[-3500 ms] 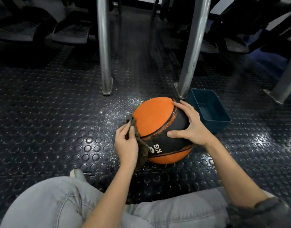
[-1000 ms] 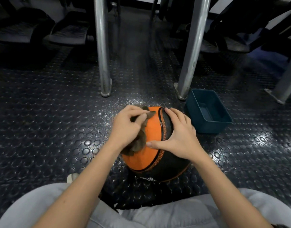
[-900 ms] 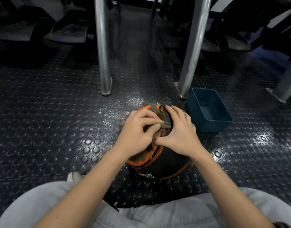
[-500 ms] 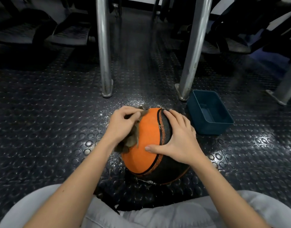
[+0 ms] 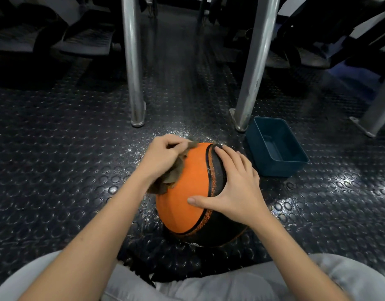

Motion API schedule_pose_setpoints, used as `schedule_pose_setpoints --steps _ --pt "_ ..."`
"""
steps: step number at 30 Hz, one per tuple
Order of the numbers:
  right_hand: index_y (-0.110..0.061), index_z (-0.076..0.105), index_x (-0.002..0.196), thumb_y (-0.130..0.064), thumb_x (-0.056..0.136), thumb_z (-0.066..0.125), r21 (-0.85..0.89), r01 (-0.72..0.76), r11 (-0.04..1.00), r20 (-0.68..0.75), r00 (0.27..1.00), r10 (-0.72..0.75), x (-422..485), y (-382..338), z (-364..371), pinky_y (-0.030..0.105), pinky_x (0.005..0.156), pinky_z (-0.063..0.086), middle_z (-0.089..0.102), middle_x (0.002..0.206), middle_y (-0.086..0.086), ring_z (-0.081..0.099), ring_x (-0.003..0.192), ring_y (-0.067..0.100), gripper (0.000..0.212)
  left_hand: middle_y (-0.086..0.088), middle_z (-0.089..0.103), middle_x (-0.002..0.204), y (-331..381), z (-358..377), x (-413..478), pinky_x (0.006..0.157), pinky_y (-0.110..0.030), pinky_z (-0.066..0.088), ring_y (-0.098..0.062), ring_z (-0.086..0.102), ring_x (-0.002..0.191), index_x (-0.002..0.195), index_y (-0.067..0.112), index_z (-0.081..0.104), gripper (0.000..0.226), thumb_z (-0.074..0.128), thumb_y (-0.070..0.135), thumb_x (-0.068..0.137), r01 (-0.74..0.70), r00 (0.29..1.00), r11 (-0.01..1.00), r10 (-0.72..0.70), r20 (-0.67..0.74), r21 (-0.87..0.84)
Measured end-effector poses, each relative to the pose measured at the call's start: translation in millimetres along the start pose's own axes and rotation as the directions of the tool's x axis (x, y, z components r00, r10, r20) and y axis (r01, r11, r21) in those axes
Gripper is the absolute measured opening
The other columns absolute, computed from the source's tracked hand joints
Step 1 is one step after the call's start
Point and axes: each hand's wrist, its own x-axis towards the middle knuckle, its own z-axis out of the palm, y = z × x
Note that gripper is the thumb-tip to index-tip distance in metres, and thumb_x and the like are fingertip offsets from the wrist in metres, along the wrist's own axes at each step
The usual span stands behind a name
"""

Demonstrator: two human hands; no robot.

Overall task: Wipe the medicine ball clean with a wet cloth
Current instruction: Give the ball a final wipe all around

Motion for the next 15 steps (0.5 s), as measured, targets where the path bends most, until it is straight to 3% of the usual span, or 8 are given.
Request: schedule_pose_setpoints --steps 2,4,7,9,11,12,15 --pt "-0.036 0.014 0.147 -0.090 0.039 0.043 -0.003 0.000 1.000 -0.005 1.000 0.000 1.2 0.5 -1.5 0.050 0.115 0.011 0.008 0.154 -0.021 0.000 0.137 0.001 0.124 0.015 0.064 0.098 13.6 9.0 -6.5 0.089 -0.018 0.039 -0.004 0.056 0.100 0.092 0.025 0.074 0.016 0.062 0.015 0.090 -0.169 0.983 0.981 0.160 0.094 0.093" --pt "-0.036 0.014 0.147 -0.090 0.039 0.043 -0.004 0.000 1.000 0.003 1.000 0.000 1.4 0.2 -2.7 0.050 0.115 0.011 0.008 0.154 -0.020 0.000 0.138 0.002 0.124 0.013 0.063 0.100 15.9 11.2 -3.1 0.093 -0.021 0.039 -0.006 0.056 0.102 0.095 0.021 0.075 0.015 0.062 0.016 0.090 -0.200 0.977 0.969 0.186 0.109 0.142" --pt "-0.037 0.010 0.148 -0.092 0.039 0.042 -0.035 0.020 0.999 0.027 0.999 -0.019 -4.7 -2.2 -0.2 0.052 0.115 0.009 0.003 0.154 -0.021 -0.005 0.139 0.003 0.126 0.006 0.066 0.096 0.6 -3.3 10.0 0.090 -0.030 0.044 -0.011 0.058 0.090 0.096 0.022 0.072 0.018 0.055 0.015 0.094 0.005 1.000 0.991 -0.009 0.029 0.131" --pt "-0.038 0.008 0.147 -0.093 0.039 0.042 -0.049 0.034 0.998 0.031 0.999 -0.033 -7.5 -4.3 3.1 0.053 0.115 0.008 0.001 0.154 -0.022 -0.007 0.140 0.005 0.126 -0.013 0.069 0.100 -10.9 -11.9 11.5 0.073 -0.031 0.049 -0.007 0.050 0.060 0.107 0.013 0.069 0.025 0.046 0.010 0.098 0.199 0.979 0.973 -0.202 0.016 0.115" --pt "-0.038 0.008 0.147 -0.093 0.039 0.042 -0.059 0.030 0.998 0.025 0.999 -0.028 -8.5 -5.7 4.7 0.054 0.115 0.008 0.001 0.154 -0.022 -0.007 0.140 0.005 0.126 -0.019 0.069 0.098 -17.7 -12.7 10.4 0.058 -0.033 0.046 -0.002 0.042 0.049 0.112 0.009 0.068 0.029 0.043 0.006 0.097 0.283 0.959 0.956 -0.284 0.001 0.079" --pt "-0.037 0.009 0.147 -0.093 0.039 0.042 -0.060 0.023 0.998 0.018 1.000 -0.022 -9.1 -5.2 4.9 0.054 0.115 0.009 0.002 0.153 -0.022 -0.006 0.140 0.005 0.126 -0.011 0.071 0.095 -18.1 -11.2 9.3 0.057 -0.028 0.044 -0.002 0.047 0.055 0.108 0.014 0.071 0.027 0.046 0.009 0.097 0.272 0.962 0.960 -0.272 -0.008 0.060" --pt "-0.035 0.015 0.147 -0.092 0.039 0.044 -0.034 0.002 0.999 -0.012 1.000 -0.002 -8.4 -1.4 2.1 0.053 0.114 0.012 0.008 0.153 -0.020 0.001 0.140 0.008 0.125 0.011 0.067 0.096 -3.1 -5.0 5.5 0.074 -0.013 0.041 -0.001 0.057 0.085 0.096 0.026 0.072 0.018 0.057 0.017 0.093 0.116 0.993 0.993 -0.116 -0.010 0.001"
